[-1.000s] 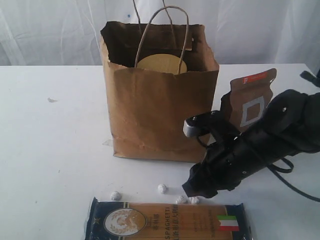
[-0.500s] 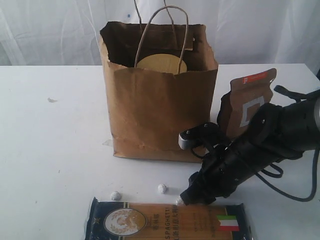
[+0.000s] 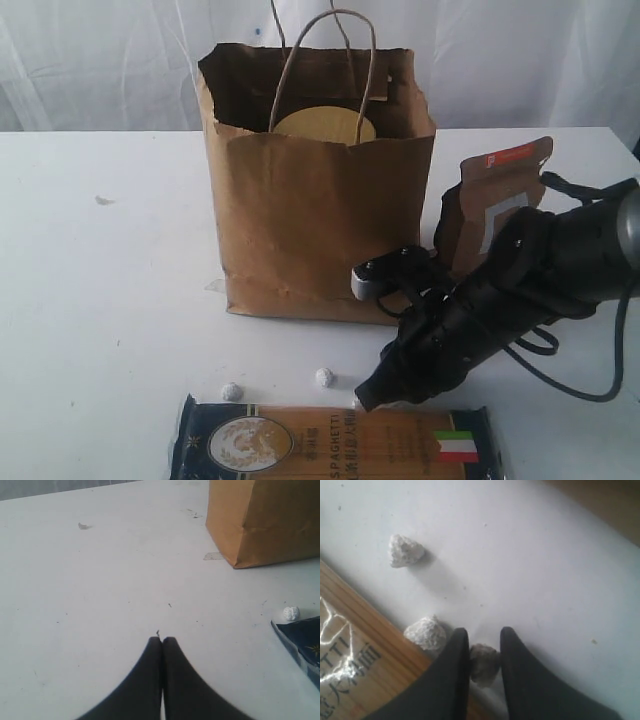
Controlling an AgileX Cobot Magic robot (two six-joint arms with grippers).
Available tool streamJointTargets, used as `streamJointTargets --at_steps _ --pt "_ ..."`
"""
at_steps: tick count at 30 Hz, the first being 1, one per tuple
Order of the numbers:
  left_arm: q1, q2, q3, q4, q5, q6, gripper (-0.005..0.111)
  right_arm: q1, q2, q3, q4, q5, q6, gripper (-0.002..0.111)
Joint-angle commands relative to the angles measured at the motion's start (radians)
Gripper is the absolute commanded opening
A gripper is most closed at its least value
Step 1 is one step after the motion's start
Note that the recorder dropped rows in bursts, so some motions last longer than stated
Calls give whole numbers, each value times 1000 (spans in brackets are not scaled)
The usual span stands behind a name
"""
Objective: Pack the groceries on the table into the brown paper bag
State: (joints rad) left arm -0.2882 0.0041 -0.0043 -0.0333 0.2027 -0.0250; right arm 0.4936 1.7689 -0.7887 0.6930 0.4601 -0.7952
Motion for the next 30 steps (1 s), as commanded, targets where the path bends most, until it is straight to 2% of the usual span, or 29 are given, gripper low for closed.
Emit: streamJointTargets --at_steps 1,10,19,24,30 --pt "-4 -4 4 2 0 -1 0 7 -34 8 -25 50 -12 0" --pt "-4 -4 4 2 0 -1 0 7 -270 8 -42 79 -12 0" --pt "-4 -4 4 2 0 -1 0 5 -513 -10 -42 -79 2 0" --pt "-4 -4 4 2 0 -1 0 5 -596 -94 -42 -174 17 0" --pt "-4 -4 4 2 0 -1 0 5 -553 -260 -42 -202 43 0"
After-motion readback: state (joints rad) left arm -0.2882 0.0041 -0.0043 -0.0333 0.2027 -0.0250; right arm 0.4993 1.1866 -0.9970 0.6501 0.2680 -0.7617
